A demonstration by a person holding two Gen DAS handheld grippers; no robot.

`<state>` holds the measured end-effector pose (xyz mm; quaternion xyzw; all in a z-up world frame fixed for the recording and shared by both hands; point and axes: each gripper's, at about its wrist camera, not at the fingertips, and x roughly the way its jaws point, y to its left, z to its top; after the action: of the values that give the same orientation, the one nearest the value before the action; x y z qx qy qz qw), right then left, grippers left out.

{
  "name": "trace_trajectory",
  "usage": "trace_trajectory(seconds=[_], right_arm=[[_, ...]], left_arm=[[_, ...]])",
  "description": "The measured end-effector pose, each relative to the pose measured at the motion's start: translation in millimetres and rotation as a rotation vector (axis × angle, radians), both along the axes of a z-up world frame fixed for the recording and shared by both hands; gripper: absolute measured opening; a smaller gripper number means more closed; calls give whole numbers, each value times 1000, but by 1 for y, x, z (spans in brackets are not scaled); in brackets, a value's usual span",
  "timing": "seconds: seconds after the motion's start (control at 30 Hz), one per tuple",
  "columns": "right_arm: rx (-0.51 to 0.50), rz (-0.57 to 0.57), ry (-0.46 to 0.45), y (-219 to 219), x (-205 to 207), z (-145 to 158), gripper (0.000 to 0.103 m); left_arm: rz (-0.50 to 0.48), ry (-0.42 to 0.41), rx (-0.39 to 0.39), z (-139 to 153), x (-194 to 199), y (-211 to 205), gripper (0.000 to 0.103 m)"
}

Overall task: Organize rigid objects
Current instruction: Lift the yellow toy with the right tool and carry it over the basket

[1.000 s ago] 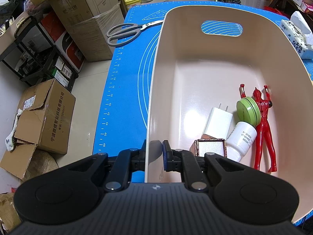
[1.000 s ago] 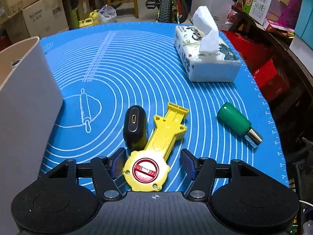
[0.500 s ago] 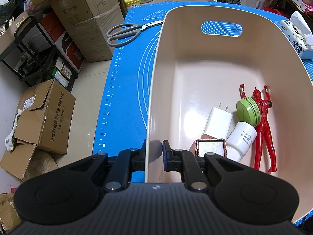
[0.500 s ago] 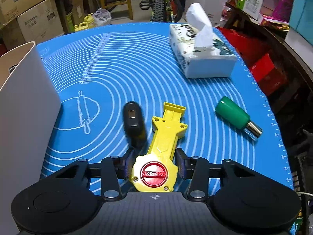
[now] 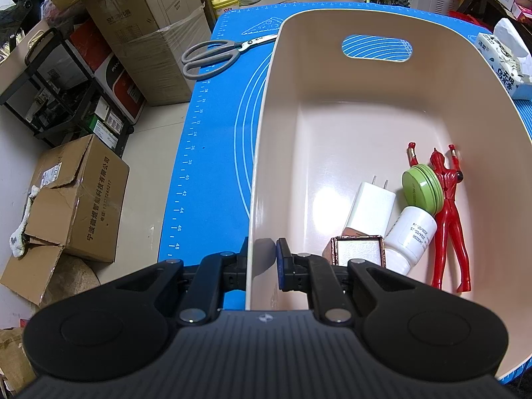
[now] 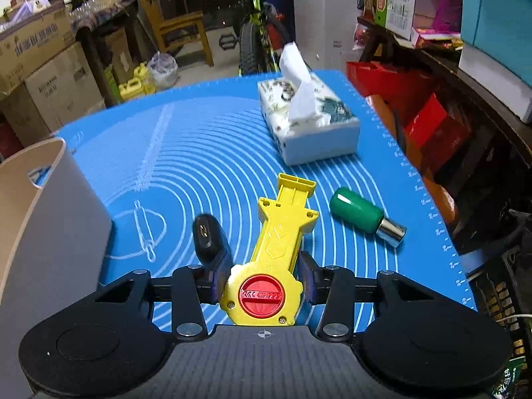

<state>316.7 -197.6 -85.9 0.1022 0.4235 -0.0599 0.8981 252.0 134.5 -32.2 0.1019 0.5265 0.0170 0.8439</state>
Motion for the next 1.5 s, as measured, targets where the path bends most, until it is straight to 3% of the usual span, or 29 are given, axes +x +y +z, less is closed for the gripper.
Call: trace_trajectory(seconds=[0.33, 0.77, 1.23, 1.5], right_arm=[[19, 27, -128, 16, -11, 36, 51], [73, 180, -303, 77, -24, 89, 51], [37, 423, -269, 179, -31, 81, 51], [-10, 506, -182, 216, -28, 60, 51]], left_arm=[[-1, 0, 2, 0, 0, -1, 16], [4, 4, 5, -1, 1, 0, 16], [2, 3, 10, -1, 0, -1, 16], [1, 3, 12, -2, 0, -1, 16]])
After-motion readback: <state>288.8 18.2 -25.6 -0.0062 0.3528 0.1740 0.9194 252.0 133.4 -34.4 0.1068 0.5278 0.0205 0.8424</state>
